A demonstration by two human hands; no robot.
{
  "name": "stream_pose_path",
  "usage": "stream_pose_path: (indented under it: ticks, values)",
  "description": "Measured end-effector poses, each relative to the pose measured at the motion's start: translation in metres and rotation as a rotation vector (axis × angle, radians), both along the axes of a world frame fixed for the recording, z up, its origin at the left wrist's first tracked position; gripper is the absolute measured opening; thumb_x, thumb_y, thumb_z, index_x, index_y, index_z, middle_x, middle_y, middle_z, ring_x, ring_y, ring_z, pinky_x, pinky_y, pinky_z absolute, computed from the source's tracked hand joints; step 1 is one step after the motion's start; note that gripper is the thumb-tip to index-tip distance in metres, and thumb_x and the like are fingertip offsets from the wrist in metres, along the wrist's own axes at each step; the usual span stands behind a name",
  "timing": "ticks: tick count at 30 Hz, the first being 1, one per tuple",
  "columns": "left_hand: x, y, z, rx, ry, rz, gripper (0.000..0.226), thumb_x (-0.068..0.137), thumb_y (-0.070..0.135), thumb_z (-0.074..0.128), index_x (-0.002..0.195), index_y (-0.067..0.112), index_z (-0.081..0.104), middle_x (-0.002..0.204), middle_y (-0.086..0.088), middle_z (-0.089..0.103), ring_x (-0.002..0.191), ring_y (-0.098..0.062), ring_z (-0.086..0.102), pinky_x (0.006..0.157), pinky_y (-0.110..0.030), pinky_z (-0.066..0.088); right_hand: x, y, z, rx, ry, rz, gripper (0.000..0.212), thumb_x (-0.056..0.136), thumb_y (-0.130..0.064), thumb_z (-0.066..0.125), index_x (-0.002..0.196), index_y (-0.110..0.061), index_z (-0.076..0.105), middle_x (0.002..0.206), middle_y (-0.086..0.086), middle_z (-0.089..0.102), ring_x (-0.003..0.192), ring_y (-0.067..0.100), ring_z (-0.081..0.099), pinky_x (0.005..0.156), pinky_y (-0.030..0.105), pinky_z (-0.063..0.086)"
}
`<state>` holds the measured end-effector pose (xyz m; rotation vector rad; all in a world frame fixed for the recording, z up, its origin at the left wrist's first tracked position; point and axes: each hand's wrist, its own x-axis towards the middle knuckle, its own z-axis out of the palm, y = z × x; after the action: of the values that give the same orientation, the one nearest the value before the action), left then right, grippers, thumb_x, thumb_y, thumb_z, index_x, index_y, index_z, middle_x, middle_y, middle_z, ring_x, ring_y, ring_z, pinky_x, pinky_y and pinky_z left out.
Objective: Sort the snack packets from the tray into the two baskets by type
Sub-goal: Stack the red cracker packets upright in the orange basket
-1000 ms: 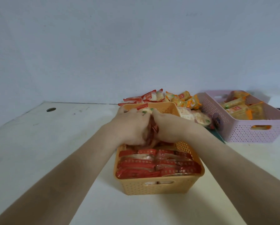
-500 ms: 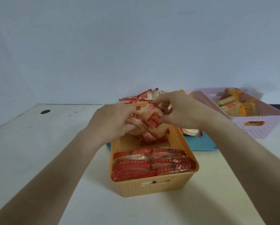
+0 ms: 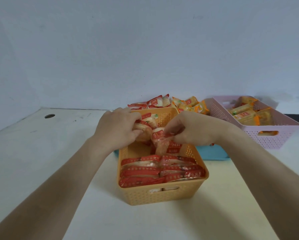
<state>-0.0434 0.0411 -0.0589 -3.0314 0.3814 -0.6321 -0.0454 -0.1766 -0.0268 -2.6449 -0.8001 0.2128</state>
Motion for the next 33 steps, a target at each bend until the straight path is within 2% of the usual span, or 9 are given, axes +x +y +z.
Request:
stream_pose_path:
  ticks: [6,12,16,19,22,24,26,29,33]
  values:
    - [-0.014,-0.001,0.006,-0.088,0.006,-0.007,0.031,0.084,0.050,0.063,0.108,0.031,0.059,0.103,0.009,0.064,0.098,-0.018,0.059,0.071,-0.031,0.040,0.004,0.005,-0.010,-0.148,-0.076,-0.011,0.025,0.087,-0.031,0.068,0.112,-0.029,0.066,0.101,-0.010,0.062,0.096,0.013,0.059,0.079,0.027,0.045]
    - [-0.039,-0.006,0.013,-0.026,0.076,-0.074,0.029,0.085,0.054,0.061,0.105,0.034,0.059,0.096,0.014,0.064,0.089,-0.015,0.059,0.071,-0.033,0.047,-0.002,0.015,-0.025,-0.252,-0.220,-0.077,0.017,0.089,-0.015,0.058,0.102,-0.025,0.054,0.101,-0.008,0.057,0.103,0.020,0.053,0.101,0.050,0.032]
    - [-0.043,-0.008,0.015,0.043,0.191,-0.091,0.030,0.086,0.060,0.055,0.090,0.031,0.059,0.080,0.012,0.061,0.076,-0.013,0.057,0.062,-0.031,0.044,-0.008,0.018,-0.029,-0.280,-0.396,-0.080,0.024,0.085,-0.008,0.053,0.104,-0.024,0.052,0.094,-0.010,0.056,0.100,0.019,0.054,0.095,0.048,0.026]
    - [-0.042,-0.010,0.014,0.135,0.238,-0.097,0.026,0.091,0.058,0.047,0.084,0.034,0.046,0.085,0.011,0.060,0.079,-0.015,0.056,0.064,-0.032,0.045,-0.009,0.019,-0.034,-0.270,-0.488,-0.103,0.032,0.082,-0.006,0.052,0.108,-0.024,0.056,0.090,-0.008,0.059,0.094,0.021,0.057,0.091,0.044,0.025]
    - [-0.041,-0.011,0.010,0.187,0.305,-0.131,0.023,0.095,0.051,0.044,0.102,0.032,0.054,0.098,0.010,0.064,0.091,-0.015,0.059,0.077,-0.033,0.044,-0.007,0.018,-0.036,-0.243,-0.472,-0.117,0.032,0.082,-0.008,0.054,0.108,-0.026,0.057,0.090,-0.009,0.061,0.095,0.021,0.058,0.093,0.044,0.026]
    - [-0.041,-0.011,0.006,0.247,0.347,-0.139,0.029,0.097,0.048,0.040,0.113,0.031,0.056,0.093,0.011,0.063,0.093,-0.014,0.060,0.094,-0.036,0.040,-0.005,0.016,-0.030,-0.197,-0.398,-0.116,0.032,0.083,-0.010,0.055,0.110,-0.027,0.057,0.090,-0.010,0.060,0.099,0.021,0.057,0.096,0.045,0.027]
    - [-0.039,-0.010,0.003,0.270,0.352,-0.131,0.025,0.099,0.048,0.036,0.105,0.032,0.054,0.080,0.014,0.056,0.087,-0.012,0.057,0.102,-0.039,0.033,-0.004,0.014,-0.021,-0.167,-0.360,-0.106,0.032,0.083,-0.011,0.053,0.111,-0.027,0.057,0.094,-0.009,0.061,0.100,0.021,0.055,0.093,0.044,0.026]
    - [-0.040,-0.009,0.003,0.200,0.359,-0.144,0.027,0.099,0.051,0.029,0.092,0.033,0.049,0.073,0.016,0.052,0.076,-0.008,0.052,0.100,-0.037,0.034,-0.012,0.009,-0.004,-0.175,-0.366,-0.088,0.031,0.086,-0.010,0.047,0.110,-0.028,0.054,0.098,-0.008,0.060,0.096,0.019,0.051,0.089,0.042,0.025]
    - [-0.060,-0.008,0.004,0.077,0.311,-0.152,0.044,0.092,0.063,0.017,0.109,0.037,0.049,0.088,0.013,0.064,0.079,-0.010,0.058,0.083,-0.034,0.047,-0.031,0.008,-0.007,-0.266,-0.302,-0.076,0.020,0.096,-0.019,0.039,0.112,-0.026,0.049,0.099,-0.008,0.053,0.101,0.019,0.051,0.100,0.047,0.028]
